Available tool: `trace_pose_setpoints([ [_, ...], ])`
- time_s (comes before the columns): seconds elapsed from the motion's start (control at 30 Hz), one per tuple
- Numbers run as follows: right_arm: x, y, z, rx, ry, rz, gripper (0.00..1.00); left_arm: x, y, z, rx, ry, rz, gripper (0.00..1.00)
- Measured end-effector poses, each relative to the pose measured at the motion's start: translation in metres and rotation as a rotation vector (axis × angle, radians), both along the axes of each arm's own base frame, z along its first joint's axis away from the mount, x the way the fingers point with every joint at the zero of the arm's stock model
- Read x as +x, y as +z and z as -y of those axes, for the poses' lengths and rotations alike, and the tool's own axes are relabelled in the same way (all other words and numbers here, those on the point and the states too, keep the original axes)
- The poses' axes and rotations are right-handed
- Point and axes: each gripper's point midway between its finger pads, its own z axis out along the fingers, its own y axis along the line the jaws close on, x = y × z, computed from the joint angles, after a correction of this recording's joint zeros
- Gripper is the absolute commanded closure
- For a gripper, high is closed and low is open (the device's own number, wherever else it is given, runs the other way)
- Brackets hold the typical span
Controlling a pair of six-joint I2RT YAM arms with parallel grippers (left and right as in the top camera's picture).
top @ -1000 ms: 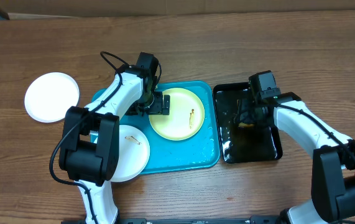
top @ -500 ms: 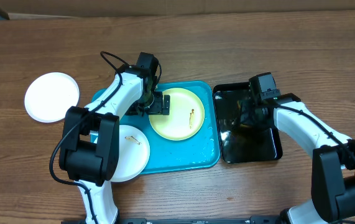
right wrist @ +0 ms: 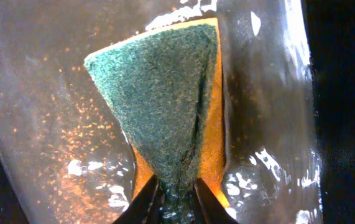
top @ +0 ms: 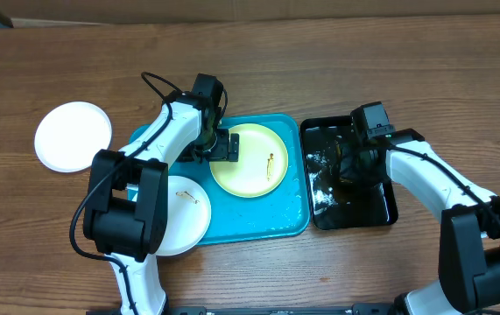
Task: Clean dirty plates on tray and stack at the side
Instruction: 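Grasp the green-yellow sponge with the right gripper and rub it in the basin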
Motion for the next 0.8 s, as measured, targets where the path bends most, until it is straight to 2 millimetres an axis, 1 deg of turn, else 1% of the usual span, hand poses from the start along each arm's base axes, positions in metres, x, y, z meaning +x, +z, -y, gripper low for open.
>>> trace_pose_setpoints([
  [0.03, -0.001, -0.001, 0.0, -0.001, 0.003, -0.001, 0.61, 0.0, 0.0, 0.0, 0.0, 0.0, 0.0, 0.0],
  [0.1, 0.001, -0.001, 0.0, 0.001, 0.001, 0.007, 0.57, 0.0, 0.0, 0.0, 0.0, 0.0, 0.0, 0.0],
  [0.13, 0.001, -0.001, 0.0, 0.001, 0.0, 0.008, 0.51, 0.0, 0.0, 0.0, 0.0, 0.0, 0.0, 0.0],
  [0.2, 0.002, 0.001, 0.0, 0.0, 0.003, 0.005, 0.33, 0.0, 0.0, 0.0, 0.0, 0.0, 0.0, 0.0],
  [0.23, 0.005, 0.004, -0.001, 0.002, 0.002, 0.012, 0.29, 0.0, 0.0, 0.0, 0.0, 0.0, 0.0, 0.0],
  [0.27, 0.01, 0.008, -0.002, 0.004, 0.005, 0.026, 0.28, 0.0, 0.0, 0.0, 0.001, 0.0, 0.0, 0.0],
  [0.4, 0.041, 0.031, -0.009, 0.029, -0.002, 0.131, 0.29, 0.0, 0.0, 0.0, 0.001, 0.0, 0.0, 0.0],
  [0.47, 0.046, 0.034, -0.009, 0.028, -0.002, 0.148, 0.29, 0.0, 0.0, 0.0, 0.001, 0.0, 0.0, 0.0],
  [0.57, 0.046, 0.033, -0.006, 0.015, -0.007, 0.154, 0.29, 0.0, 0.0, 0.0, 0.001, 0.0, 0.0, 0.0],
  [0.63, 0.052, 0.032, -0.007, 0.015, -0.009, 0.18, 0.3, 0.0, 0.0, 0.0, 0.001, 0.0, 0.0, 0.0],
  [0.7, 0.054, 0.027, -0.007, 0.015, -0.01, 0.194, 0.36, 0.0, 0.0, 0.0, 0.001, 0.0, 0.0, 0.0],
  [0.73, 0.054, 0.024, -0.006, 0.013, -0.01, 0.189, 0.44, 0.0, 0.0, 0.0, 0.001, 0.0, 0.0, 0.0],
  [0.8, 0.052, 0.014, -0.005, 0.005, -0.016, 0.174, 0.63, 0.0, 0.0, 0.0, 0.001, 0.0, 0.0, 0.0],
])
